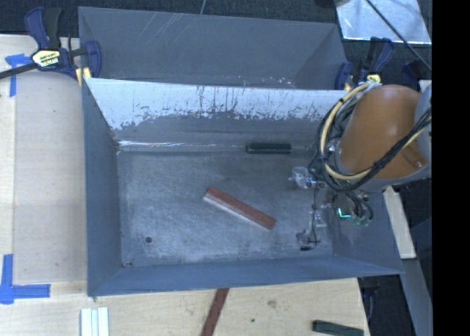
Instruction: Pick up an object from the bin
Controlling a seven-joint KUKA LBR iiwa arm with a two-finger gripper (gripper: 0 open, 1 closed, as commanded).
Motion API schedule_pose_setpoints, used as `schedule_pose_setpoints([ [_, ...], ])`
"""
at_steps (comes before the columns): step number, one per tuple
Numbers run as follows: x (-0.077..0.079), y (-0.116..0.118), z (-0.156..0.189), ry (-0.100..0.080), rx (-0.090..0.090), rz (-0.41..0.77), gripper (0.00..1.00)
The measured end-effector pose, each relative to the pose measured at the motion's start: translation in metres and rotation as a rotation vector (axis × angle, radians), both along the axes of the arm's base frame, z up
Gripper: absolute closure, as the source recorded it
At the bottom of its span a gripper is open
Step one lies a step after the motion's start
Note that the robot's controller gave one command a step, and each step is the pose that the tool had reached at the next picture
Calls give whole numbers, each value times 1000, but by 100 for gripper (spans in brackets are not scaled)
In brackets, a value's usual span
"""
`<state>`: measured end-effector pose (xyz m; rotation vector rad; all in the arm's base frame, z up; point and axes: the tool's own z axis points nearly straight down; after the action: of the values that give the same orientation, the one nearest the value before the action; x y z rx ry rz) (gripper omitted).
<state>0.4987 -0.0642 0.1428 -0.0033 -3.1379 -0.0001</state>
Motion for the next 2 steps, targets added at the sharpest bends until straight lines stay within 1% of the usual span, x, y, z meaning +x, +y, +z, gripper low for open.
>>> schedule_pose_setpoints([
  [1, 2, 0, 3, -7, -1, 2, 0],
  [2, 21, 61, -55, -9, -1, 112, 0],
])
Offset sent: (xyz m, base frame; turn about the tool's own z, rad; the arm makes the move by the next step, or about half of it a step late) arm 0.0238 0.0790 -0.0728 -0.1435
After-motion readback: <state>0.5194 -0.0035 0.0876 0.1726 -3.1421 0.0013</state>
